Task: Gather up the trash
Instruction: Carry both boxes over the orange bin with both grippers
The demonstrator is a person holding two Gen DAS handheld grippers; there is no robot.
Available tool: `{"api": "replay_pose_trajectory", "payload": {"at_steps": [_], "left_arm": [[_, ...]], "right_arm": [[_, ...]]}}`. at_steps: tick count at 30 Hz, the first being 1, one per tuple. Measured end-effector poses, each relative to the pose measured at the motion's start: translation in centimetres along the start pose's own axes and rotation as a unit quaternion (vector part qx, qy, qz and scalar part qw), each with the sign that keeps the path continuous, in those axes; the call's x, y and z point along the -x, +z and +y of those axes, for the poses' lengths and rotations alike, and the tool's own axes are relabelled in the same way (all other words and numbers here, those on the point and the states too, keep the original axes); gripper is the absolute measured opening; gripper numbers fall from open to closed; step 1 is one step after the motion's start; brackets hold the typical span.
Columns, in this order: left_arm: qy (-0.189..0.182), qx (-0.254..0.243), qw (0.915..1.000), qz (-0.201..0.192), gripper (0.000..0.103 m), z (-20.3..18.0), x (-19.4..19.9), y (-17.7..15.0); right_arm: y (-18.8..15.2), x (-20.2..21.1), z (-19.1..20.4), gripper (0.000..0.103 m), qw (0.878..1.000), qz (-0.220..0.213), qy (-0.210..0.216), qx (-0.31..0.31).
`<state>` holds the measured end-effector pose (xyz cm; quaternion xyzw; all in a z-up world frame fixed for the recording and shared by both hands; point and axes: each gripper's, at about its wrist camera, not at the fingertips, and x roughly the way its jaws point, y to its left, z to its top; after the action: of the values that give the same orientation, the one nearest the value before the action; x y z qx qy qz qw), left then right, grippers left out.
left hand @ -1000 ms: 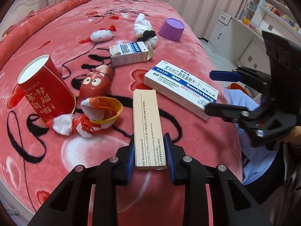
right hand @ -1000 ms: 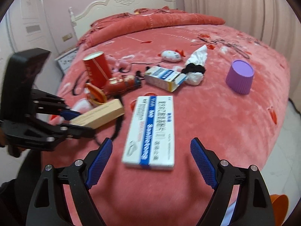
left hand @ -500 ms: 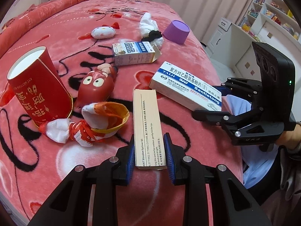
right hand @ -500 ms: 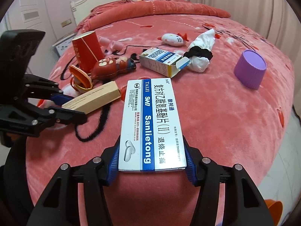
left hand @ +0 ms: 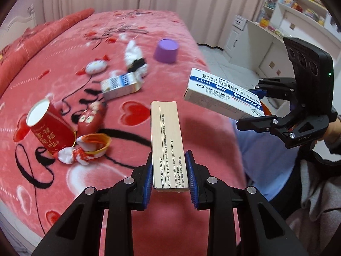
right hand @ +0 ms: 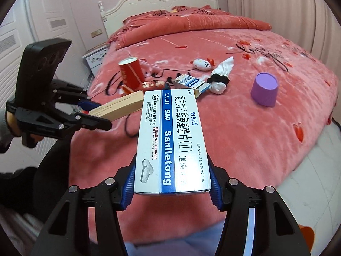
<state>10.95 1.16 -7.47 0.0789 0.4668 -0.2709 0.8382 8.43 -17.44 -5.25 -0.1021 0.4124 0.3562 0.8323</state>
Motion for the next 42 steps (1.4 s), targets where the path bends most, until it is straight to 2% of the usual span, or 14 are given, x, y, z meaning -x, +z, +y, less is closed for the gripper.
{"api": "replay_pose_trajectory", "payload": {"at_steps": [11, 21, 33, 42], "left_arm": [[-0.015, -0.062, 0.9977, -0.022, 0.03, -7.3, 0.8, 2.6], [-0.063, -0.152, 0.9863, -0.014, 0.03, -15.5, -3.7, 8.0], [-0.139, -0.228, 0.9635, 0.016, 0.03, -24.5, -11.4, 13.6], [-0.183, -0.241, 0.9518, 0.053, 0.03, -29.0, -18.0, 16.2]], "right_arm": [[-5.1, 8.1, -2.0, 0.057, 0.998, -0.039, -0.026, -0.041], [-11.4, 15.0, -8.8, 0.057, 0.987, -0.063, -0.092, -0.119], [-20.4, 20.7, -18.4, 0.057, 0.956, -0.057, -0.177, -0.226], [-26.3, 20.2, -25.1, 0.057, 0.927, -0.031, -0.215, -0.305]]}}
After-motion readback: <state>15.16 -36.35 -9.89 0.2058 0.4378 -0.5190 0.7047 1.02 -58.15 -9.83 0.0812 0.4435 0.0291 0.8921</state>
